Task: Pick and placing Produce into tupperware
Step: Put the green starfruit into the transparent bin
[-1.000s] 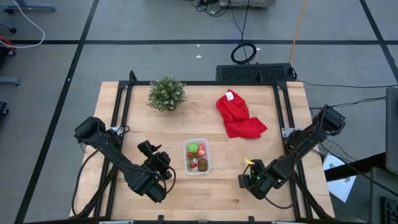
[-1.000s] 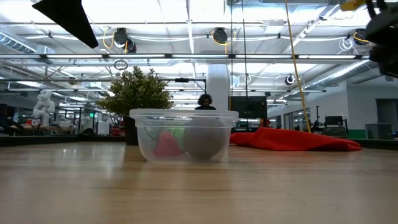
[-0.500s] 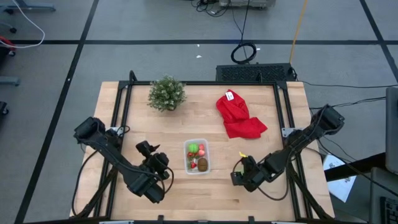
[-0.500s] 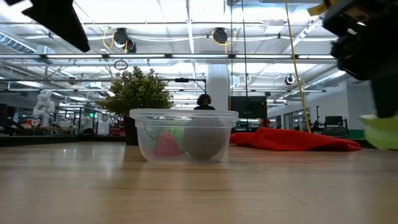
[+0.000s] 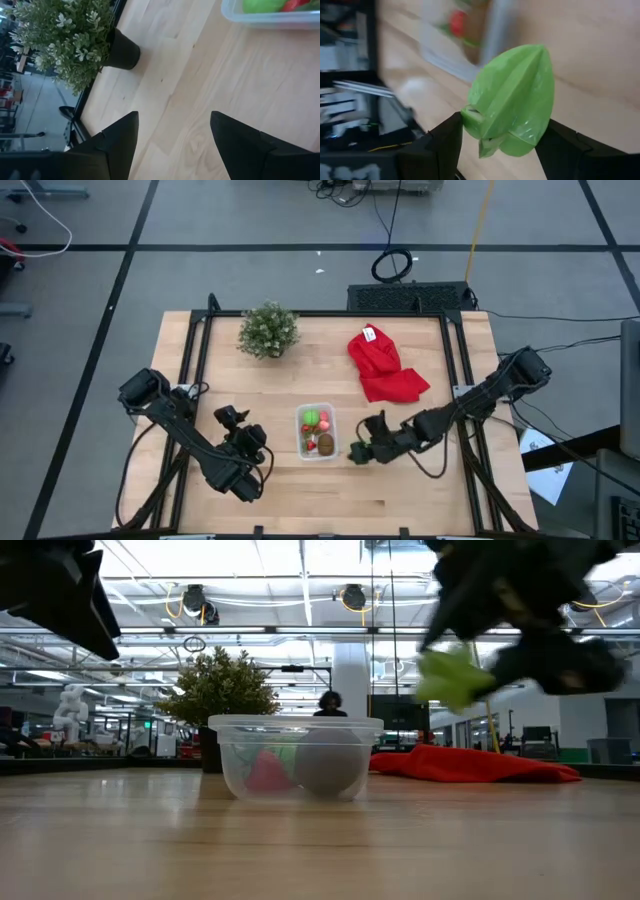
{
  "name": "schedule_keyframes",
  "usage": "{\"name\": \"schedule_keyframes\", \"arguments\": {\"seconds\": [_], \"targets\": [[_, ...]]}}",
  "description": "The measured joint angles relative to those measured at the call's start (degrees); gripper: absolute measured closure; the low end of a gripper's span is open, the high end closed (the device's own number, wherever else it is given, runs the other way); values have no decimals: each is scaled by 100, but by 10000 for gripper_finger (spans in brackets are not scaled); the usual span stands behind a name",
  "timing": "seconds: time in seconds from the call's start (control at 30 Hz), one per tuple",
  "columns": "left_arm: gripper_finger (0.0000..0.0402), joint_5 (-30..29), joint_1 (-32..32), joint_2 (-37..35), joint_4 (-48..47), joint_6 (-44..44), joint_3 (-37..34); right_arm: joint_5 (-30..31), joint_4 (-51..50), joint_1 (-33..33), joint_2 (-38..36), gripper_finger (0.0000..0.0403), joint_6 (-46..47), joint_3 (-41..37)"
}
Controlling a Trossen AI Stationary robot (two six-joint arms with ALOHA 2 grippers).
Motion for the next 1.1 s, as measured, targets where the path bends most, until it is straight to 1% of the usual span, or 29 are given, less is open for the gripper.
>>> {"name": "schedule_keyframes", "arguments": {"seconds": [0.3,0.4,0.53,0.6,0.73,0.97,1.03,1.1], "targets": [[149,47,-39,0,1,-23,-75,49,1791,-938,0,193,-1472,0],[149,48,-37,0,3,-19,-75,-81,2263,-1217,0,193,-1900,2],[149,48,-37,0,2,-18,-76,-142,2285,-1428,13,193,-2109,2],[149,48,-37,0,1,-19,-76,-264,2356,-1497,75,193,-2144,4],[149,48,-37,0,1,-17,-76,-341,2619,-1558,387,193,-2149,81],[149,51,-37,0,2,1,-78,-1252,2593,-1664,1229,193,-2210,817],[149,52,-37,0,1,1,-78,-1344,2371,-1663,1324,193,-2239,995],[149,59,-37,0,1,1,-78,-1438,1908,-1663,1351,193,-2249,1123]]}}
